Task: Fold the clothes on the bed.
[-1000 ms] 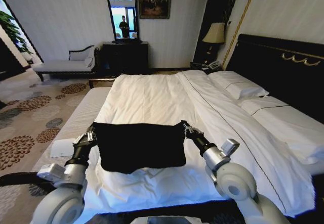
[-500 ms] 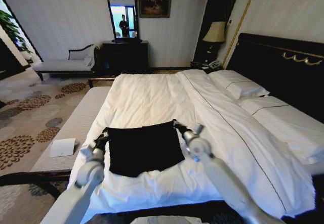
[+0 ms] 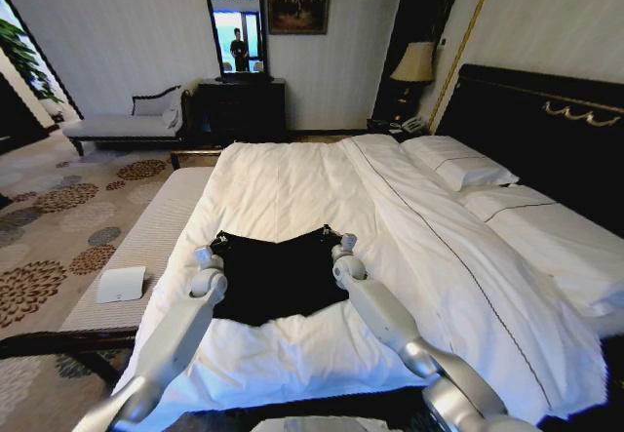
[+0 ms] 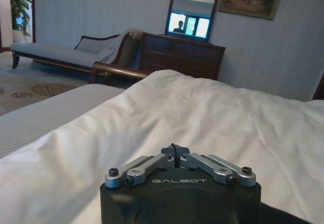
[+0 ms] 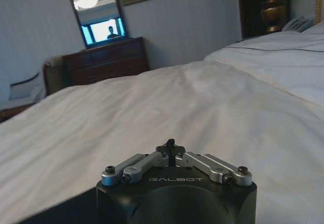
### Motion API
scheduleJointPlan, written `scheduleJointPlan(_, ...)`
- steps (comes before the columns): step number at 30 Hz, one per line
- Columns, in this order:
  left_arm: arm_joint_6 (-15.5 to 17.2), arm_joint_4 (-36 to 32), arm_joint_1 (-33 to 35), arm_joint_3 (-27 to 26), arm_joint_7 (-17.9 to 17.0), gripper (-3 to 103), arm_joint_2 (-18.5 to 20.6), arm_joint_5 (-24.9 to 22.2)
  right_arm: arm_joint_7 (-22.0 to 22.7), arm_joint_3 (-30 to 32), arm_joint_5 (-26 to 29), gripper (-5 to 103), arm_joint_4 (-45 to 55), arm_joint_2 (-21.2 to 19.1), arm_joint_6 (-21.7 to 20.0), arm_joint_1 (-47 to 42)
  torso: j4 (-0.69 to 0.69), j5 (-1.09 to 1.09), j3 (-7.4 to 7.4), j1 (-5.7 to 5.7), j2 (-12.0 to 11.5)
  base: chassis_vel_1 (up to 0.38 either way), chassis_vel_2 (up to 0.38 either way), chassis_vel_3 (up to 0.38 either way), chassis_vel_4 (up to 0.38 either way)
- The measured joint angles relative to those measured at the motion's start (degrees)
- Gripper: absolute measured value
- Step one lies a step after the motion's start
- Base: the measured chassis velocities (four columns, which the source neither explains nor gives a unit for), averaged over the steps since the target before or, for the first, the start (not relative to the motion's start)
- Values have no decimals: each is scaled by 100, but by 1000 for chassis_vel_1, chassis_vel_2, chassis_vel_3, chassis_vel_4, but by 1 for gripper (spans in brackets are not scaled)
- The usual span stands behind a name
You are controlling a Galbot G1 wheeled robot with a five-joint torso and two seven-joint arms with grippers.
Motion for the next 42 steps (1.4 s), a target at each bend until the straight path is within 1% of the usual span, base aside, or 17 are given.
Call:
scheduleJointPlan(3, -63, 275, -127, -32, 65, 0, -189, 132, -10, 89, -138, 0, -264, 32, 178, 39, -1, 0, 0, -1, 0, 0, 0, 0, 0)
scheduleJointPlan(5, -73, 326, -150, -31, 79, 0, -226, 153, -7, 105, -167, 0, -324, 44, 226, 43, -1, 0, -1, -2, 1, 0, 0, 0, 0)
scheduleJointPlan(9, -191, 724, -348, -87, 128, 0, -467, 307, -2, 158, -367, 0, -686, 169, 521, 132, 0, 0, -1, -3, 1, 0, 0, 0, 0)
scheduleJointPlan(15, -352, 1092, -570, -166, 164, 0, -651, 439, -40, 196, -576, 0, -1207, 348, 780, 370, -2, -1, -1, -2, 1, 0, 0, 0, 0)
scheduleJointPlan(21, -525, 1307, -697, -272, 173, 0, -755, 464, -48, 246, -635, 0, -1483, 447, 891, 507, 1, 0, -1, -2, 1, 0, 0, 0, 0)
scheduleJointPlan(23, -625, 1379, -715, -310, 178, 0, -831, 564, -141, 249, -667, 0, -1485, 424, 928, 484, 0, -2, -1, -2, 2, 0, 0, 0, 0)
scheduleJointPlan(24, -649, 1368, -694, -311, 184, 0, -839, 601, -181, 249, -714, 0, -1487, 416, 962, 454, -4, -1, -1, -2, 1, 0, 0, 0, 0)
scheduleJointPlan(25, -649, 1368, -694, -311, 184, 0, -839, 601, -181, 249, -714, 0, -1487, 416, 962, 454, -4, -1, -1, -2, 1, 0, 0, 0, 0)
scheduleJointPlan(29, -692, 1049, -400, -317, 204, 0, -737, 673, -248, 255, -1010, 0, -1324, 398, 1125, 265, -3, -1, -1, -2, 1, 0, 0, 0, 0)
scheduleJointPlan(31, -705, 805, -165, -371, 207, 0, -626, 719, -234, 257, -1184, 0, -1092, 376, 1191, 101, 0, -1, -2, -2, 1, 0, 0, 0, 0)
scheduleJointPlan(33, -715, 744, -107, -388, 208, 0, -607, 747, -226, 259, -1220, 0, -1035, 370, 1205, 61, 0, -1, -1, -2, 2, 0, 0, 0, 0)
scheduleJointPlan(35, -787, 265, 339, -521, 232, 0, -530, 882, -199, 308, -1506, 0, -655, 342, 1314, -222, -1, 0, -3, -2, 2, 0, 0, 0, 0)
scheduleJointPlan(37, -817, -71, 711, -659, 236, 0, -523, 914, -148, 348, -1745, 0, -419, 330, 1404, -427, 0, -2, -2, -3, 2, 0, 0, 0, 0)
scheduleJointPlan(38, -817, -71, 711, -659, 236, 0, -523, 914, -148, 348, -1745, 0, -419, 330, 1404, -427, 0, -2, -2, -3, 2, 0, 0, 0, 0)
scheduleJointPlan(40, -882, -417, 1070, -797, 237, 0, -523, 972, -24, 396, -2069, 0, -71, 293, 1467, -709, 1, 0, -3, -3, 2, 0, 0, 0, 0)
scheduleJointPlan(41, -882, -417, 1070, -797, 237, 0, -523, 972, -24, 396, -2069, 0, -71, 293, 1467, -709, 1, 0, -3, -3, 2, 0, 0, 0, 0)
scheduleJointPlan(42, -905, -514, 1181, -824, 238, 0, -515, 996, 2, 408, -2227, 0, 32, 277, 1506, -822, -1, -1, -3, -3, 2, 0, 0, 0, 0)
